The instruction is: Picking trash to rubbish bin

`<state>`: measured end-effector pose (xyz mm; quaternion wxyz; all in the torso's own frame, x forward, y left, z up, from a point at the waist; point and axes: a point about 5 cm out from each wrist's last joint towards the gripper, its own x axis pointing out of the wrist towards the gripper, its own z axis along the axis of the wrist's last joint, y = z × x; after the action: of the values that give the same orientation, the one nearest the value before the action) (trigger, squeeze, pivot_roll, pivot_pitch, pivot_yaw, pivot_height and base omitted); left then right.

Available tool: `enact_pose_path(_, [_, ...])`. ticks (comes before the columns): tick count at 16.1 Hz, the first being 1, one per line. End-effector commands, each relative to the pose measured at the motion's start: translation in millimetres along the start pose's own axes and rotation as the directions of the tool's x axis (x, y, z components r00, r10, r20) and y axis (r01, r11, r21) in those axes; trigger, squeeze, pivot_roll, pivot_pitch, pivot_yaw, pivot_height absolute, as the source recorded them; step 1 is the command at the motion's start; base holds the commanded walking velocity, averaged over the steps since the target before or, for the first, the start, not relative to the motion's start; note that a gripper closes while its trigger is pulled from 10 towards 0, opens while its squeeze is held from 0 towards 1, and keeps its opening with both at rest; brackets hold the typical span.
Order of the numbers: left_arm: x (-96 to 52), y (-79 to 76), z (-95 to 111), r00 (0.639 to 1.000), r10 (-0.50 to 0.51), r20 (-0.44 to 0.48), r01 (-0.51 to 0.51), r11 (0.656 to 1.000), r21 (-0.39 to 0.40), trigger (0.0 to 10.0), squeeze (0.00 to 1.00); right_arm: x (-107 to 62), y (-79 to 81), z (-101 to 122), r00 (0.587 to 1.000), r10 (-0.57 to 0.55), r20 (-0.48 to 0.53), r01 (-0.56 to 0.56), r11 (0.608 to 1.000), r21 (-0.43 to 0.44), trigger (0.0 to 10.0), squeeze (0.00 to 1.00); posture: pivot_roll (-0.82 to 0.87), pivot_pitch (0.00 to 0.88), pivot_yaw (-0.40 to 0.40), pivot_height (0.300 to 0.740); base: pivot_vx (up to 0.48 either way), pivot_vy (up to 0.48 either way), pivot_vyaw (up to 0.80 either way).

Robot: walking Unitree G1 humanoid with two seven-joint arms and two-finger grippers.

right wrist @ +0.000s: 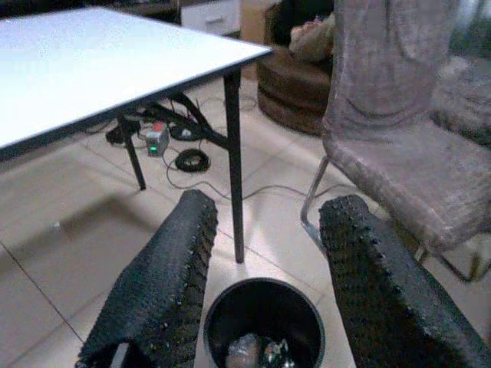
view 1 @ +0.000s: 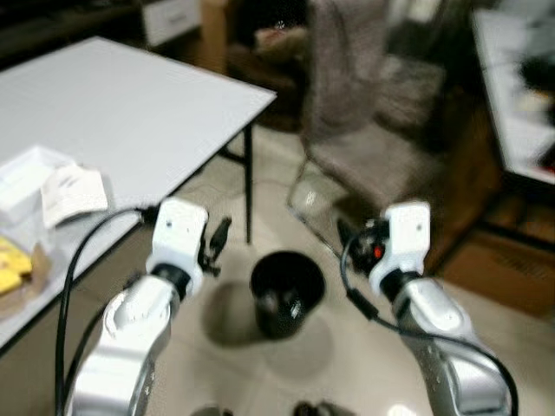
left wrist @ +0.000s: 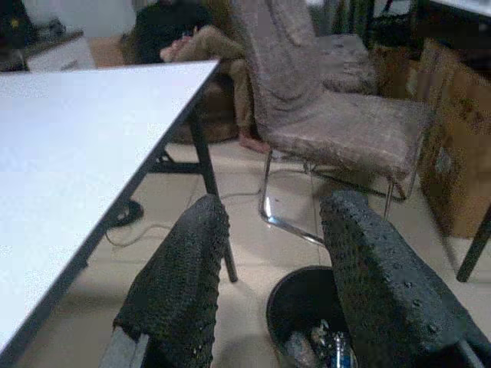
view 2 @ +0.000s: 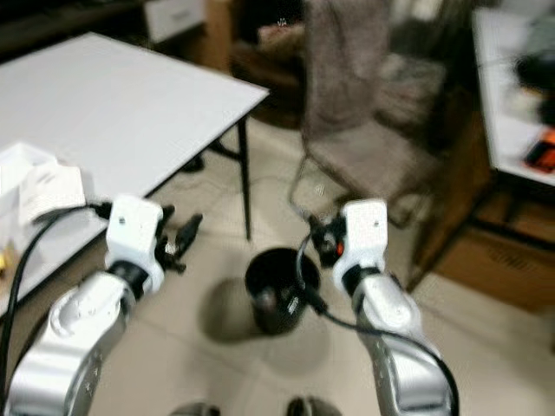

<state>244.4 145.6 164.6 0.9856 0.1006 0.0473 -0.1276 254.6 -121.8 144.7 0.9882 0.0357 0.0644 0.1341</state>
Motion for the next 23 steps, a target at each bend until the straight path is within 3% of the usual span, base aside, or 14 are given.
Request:
enact_pose_path(1, [-0.8,-1.2,0,1.000,-0.001,-0.004,0.001,1.000,-0.001,10.0,0.00,-1.6,-2.1,4,1.000,-0.009,0.010,0.010,1.000,-0.011,10.0,0.00,-0.02,0.050,-0.048,0.740,-0.289,0.000,0.00])
enact_pose_path(10, [-3.8,-1.5,-1,1.000,0.001,-0.008,-0.001,1.000,0.000,10.0,0.00,-2.8,-0.7,-2,1.000,0.000,-0.004,0.000,1.000,-0.001,10.0,0.00,0.00,0.038,-0.057,0.740,-0.219,0.000,0.00])
enact_pose_path(17, [-6.8,2.9,2,0.998,0.058,0.014,-0.058,0.998,0.027,10.0,0.00,-1.9,7.9,-8,0.999,0.050,-0.018,-0.051,0.993,-0.105,10.0,0.00,0.01,0.056,-0.066,0.740,0.000,0.000,0.00])
enact_pose_path(23, [-9.7,15.1,7,0.988,0.149,0.030,-0.150,0.987,0.059,10.0,0.00,2.0,16.7,4,0.988,0.152,0.038,-0.147,0.982,-0.116,10.0,0.00,0.02,0.065,-0.072,0.740,0.000,0.000,0.80])
